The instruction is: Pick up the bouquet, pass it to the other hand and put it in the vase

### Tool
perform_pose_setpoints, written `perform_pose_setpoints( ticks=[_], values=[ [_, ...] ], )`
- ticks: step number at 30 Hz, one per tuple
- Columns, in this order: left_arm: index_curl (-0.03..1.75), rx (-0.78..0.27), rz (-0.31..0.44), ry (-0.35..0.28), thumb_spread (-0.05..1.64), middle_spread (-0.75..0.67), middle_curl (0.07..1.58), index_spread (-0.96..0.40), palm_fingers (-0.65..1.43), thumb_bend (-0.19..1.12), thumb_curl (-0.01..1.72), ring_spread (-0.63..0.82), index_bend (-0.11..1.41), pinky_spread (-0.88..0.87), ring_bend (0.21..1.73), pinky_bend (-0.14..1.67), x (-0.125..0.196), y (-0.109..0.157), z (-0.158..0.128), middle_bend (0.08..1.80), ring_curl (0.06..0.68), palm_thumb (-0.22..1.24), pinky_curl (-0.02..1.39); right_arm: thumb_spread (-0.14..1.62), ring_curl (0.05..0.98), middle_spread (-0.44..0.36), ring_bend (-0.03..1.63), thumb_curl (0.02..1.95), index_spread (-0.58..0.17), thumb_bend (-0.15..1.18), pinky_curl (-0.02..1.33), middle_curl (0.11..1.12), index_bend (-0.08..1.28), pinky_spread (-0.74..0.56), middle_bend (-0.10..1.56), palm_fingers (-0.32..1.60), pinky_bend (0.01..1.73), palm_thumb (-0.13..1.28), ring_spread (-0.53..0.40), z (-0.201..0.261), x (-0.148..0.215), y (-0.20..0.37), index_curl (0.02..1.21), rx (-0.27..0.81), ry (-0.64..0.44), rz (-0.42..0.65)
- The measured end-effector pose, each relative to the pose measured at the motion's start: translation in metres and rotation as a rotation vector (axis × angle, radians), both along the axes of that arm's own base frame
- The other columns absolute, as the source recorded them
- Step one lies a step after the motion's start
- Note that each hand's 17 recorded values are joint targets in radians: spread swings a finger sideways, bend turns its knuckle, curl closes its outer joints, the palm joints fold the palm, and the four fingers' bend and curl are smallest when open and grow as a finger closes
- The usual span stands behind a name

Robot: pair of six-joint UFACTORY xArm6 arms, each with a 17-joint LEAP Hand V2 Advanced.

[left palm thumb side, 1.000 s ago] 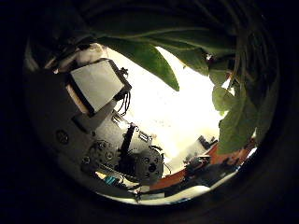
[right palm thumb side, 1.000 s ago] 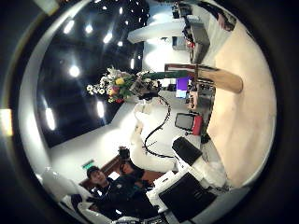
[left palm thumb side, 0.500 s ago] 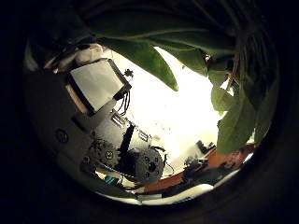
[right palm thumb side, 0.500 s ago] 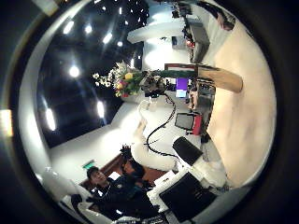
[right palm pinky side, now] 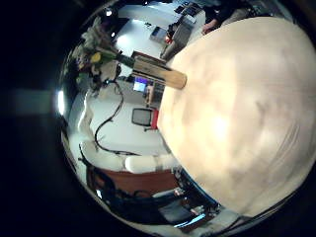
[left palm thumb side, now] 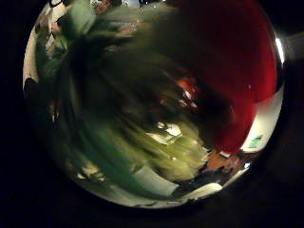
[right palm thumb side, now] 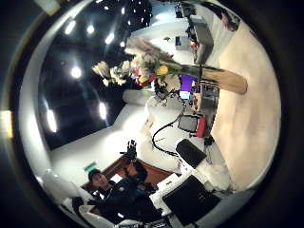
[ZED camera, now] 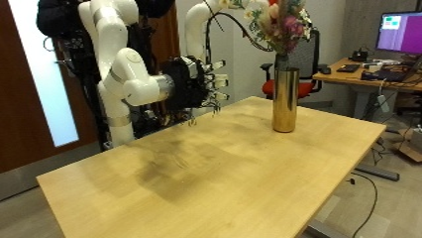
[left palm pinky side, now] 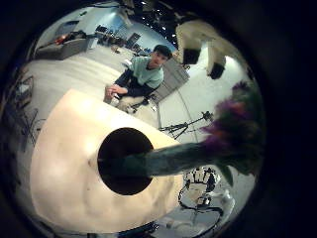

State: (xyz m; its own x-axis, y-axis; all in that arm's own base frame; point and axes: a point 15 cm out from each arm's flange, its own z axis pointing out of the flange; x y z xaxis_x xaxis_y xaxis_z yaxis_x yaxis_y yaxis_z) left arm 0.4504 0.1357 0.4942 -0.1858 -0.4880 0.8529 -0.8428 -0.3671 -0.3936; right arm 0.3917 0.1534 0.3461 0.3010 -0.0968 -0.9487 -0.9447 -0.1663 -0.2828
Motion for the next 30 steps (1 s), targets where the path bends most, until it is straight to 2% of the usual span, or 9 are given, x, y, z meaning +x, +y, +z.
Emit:
perform_pose_setpoints(
  ticks=[3,5,7,11,27,30],
  values=[
    [0.69,-0.011,0.033,-0.029,0.85,0.48,0.42,0.18,-0.19,-0.05,0.39,0.45,0.06,0.51,0.65,0.42,-0.003,0.014,0.007,0.23,0.253,0.33,0.34,0.97,0.270,0.124,0.30,0.43,-0.351,-0.03,0.32,0.26,0.17,0.34,0.17,-0.02,0.39,0.76,0.173,0.000,0.000,0.001,0.26,0.002,-0.001,0.001],
    [0.52,-0.011,0.047,-0.035,0.83,0.54,0.37,0.24,-0.18,-0.04,0.36,0.53,0.08,0.57,0.59,0.37,-0.005,0.021,0.007,0.17,0.225,0.30,0.31,0.97,0.270,0.124,0.30,0.43,-0.351,-0.03,0.33,0.26,0.17,0.34,0.17,-0.02,0.39,0.76,0.173,0.000,0.000,0.001,0.27,0.001,0.002,0.002],
    [0.47,-0.005,0.070,-0.047,0.82,0.55,0.35,0.24,-0.17,-0.04,0.35,0.54,0.09,0.59,0.57,0.35,-0.011,0.033,0.009,0.17,0.217,0.29,0.31,0.97,0.269,0.124,0.30,0.43,-0.349,-0.03,0.33,0.26,0.17,0.34,0.17,-0.02,0.39,0.76,0.173,-0.001,0.000,0.001,0.27,0.000,0.004,0.002],
    [0.34,-0.006,0.071,-0.048,0.81,0.56,0.29,0.23,-0.14,-0.04,0.34,0.58,0.12,0.61,0.52,0.31,-0.021,0.037,0.011,0.16,0.202,0.28,0.29,0.97,0.272,0.124,0.30,0.43,-0.347,-0.03,0.33,0.26,0.17,0.34,0.17,-0.01,0.39,0.76,0.173,-0.002,0.000,0.001,0.27,0.001,0.005,0.003],
    [0.21,0.076,0.140,-0.068,0.80,0.57,0.20,0.17,-0.11,-0.04,0.32,0.60,0.13,0.58,0.45,0.26,-0.108,0.046,0.029,0.17,0.199,0.27,0.29,0.97,0.270,0.111,0.30,0.44,-0.350,-0.03,0.32,0.26,0.17,0.34,0.18,0.00,0.39,0.76,0.173,-0.010,0.001,0.000,0.28,0.012,0.011,0.008],
    [0.21,0.080,0.129,-0.057,0.80,0.56,0.20,0.17,-0.11,-0.04,0.32,0.60,0.13,0.57,0.44,0.25,-0.126,0.038,0.029,0.17,0.200,0.27,0.30,0.97,0.268,0.110,0.30,0.44,-0.350,-0.03,0.32,0.26,0.18,0.34,0.17,0.00,0.39,0.76,0.173,-0.012,0.002,0.000,0.29,0.016,0.015,0.008]
  ],
)
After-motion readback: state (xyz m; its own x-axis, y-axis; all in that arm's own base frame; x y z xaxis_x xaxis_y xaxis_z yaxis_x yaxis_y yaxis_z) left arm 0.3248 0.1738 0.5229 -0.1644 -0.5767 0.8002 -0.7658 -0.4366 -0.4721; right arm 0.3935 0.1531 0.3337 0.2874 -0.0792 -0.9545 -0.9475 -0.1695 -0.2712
